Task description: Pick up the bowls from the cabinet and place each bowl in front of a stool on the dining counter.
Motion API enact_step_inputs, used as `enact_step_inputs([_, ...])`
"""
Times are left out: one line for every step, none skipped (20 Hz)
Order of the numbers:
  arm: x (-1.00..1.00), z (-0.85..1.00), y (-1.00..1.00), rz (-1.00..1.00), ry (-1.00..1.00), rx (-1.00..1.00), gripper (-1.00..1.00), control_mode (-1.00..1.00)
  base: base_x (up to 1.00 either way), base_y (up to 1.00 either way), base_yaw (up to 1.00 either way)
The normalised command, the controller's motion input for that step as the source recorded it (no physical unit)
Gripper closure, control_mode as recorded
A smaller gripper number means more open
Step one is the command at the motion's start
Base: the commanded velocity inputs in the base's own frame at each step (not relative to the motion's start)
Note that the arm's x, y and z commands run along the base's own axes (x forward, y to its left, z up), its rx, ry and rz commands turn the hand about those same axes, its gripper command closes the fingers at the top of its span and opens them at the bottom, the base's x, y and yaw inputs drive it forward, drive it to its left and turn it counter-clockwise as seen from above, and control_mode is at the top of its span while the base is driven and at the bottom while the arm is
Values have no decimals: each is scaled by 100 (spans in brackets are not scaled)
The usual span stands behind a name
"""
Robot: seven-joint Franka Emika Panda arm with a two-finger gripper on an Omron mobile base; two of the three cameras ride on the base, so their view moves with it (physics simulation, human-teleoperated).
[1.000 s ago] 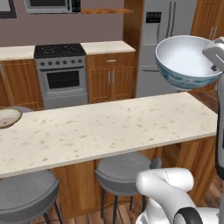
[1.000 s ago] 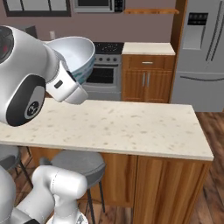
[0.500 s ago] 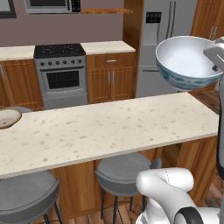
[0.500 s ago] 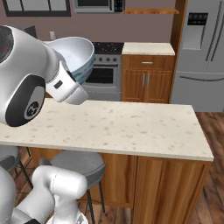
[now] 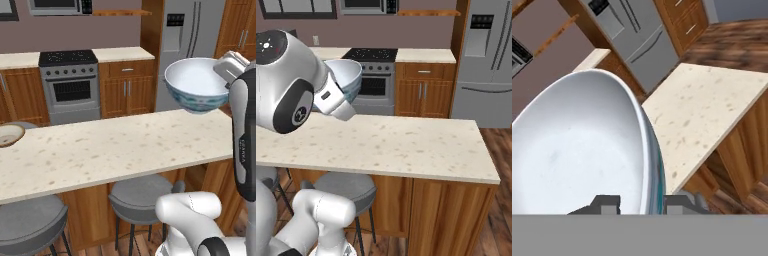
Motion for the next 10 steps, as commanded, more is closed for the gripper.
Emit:
enact_step_inputs([38, -61, 41, 0, 5, 0, 100, -100, 0, 0, 0])
enact_step_inputs([32, -57, 38, 0, 4, 0, 100, -100, 0, 0, 0])
enact_step_inputs([31, -46, 17, 0, 7, 0, 100, -100, 0, 0, 0])
enact_step_inputs([32, -54, 28, 0, 4, 0, 100, -100, 0, 0, 0])
enact_step_inputs([32, -61, 32, 1, 1, 0, 100, -100, 0, 0, 0])
enact_step_inputs([31, -64, 33, 0, 0, 0, 100, -100, 0, 0, 0])
enact_step_inputs([34, -60, 30, 0, 2, 0, 100, -100, 0, 0, 0])
enact_step_inputs([28, -58, 30, 1, 0, 0, 100, -100, 0, 0, 0])
enact_step_inputs([26, -60, 29, 2, 0, 2, 100, -100, 0, 0, 0])
enact_step_inputs([20, -66, 31, 5, 0, 3, 100, -100, 0, 0, 0])
